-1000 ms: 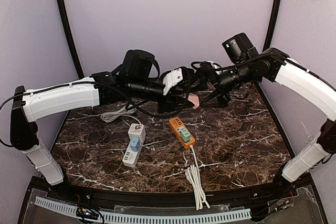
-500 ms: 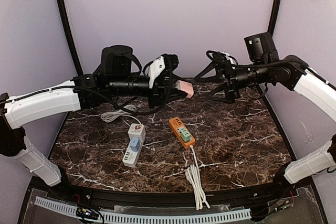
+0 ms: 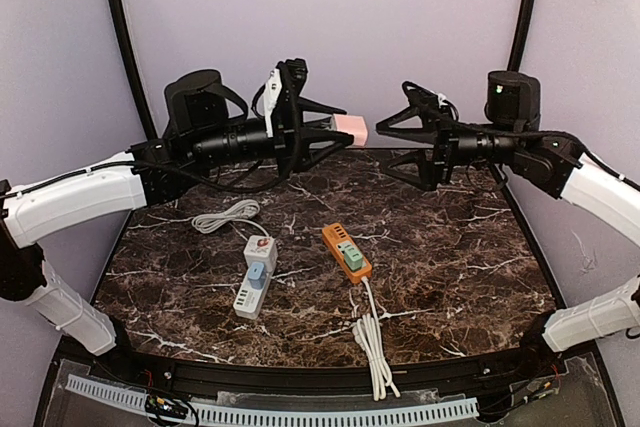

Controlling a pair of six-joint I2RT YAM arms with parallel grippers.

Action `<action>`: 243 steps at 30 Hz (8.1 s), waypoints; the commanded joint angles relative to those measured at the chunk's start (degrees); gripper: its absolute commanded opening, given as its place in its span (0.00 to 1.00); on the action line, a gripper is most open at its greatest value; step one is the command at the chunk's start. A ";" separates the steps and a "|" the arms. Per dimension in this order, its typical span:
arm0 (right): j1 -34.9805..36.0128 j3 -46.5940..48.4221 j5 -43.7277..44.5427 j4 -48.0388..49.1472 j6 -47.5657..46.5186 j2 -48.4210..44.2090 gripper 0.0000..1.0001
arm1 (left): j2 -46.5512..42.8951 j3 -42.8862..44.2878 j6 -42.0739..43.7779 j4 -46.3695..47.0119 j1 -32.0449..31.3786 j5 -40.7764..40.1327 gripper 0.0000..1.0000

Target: Insert the plug

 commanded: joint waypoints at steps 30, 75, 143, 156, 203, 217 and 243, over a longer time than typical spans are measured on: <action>0.54 -0.63 -7.49 28.34 20.40 5.96 0.52 | 4.59 1.42 -9.80 12.87 1.84 11.49 0.01; 0.31 -1.47 -8.16 20.63 17.16 4.66 0.00 | 0.64 -4.38 -6.63 10.57 1.79 3.76 0.98; -0.70 60.19 24.15 -61.47 -30.62 50.10 0.00 | -21.72 -23.71 -13.93 -29.65 10.22 -35.76 0.99; 1.90 63.37 29.04 -65.21 -33.66 57.07 0.00 | -20.17 -24.65 -13.15 -28.77 10.44 -34.94 0.99; 6.88 56.59 35.78 -64.76 -47.01 67.32 0.00 | -22.80 -28.27 -13.83 -28.50 10.40 -36.06 0.99; 6.95 56.92 35.98 -62.95 -46.41 68.10 0.00 | -23.72 -28.43 -13.29 -29.58 10.40 -36.34 0.99; 7.39 55.45 36.82 -62.73 -45.07 67.94 0.00 | -26.12 -30.86 -12.36 -29.57 10.41 -36.86 0.99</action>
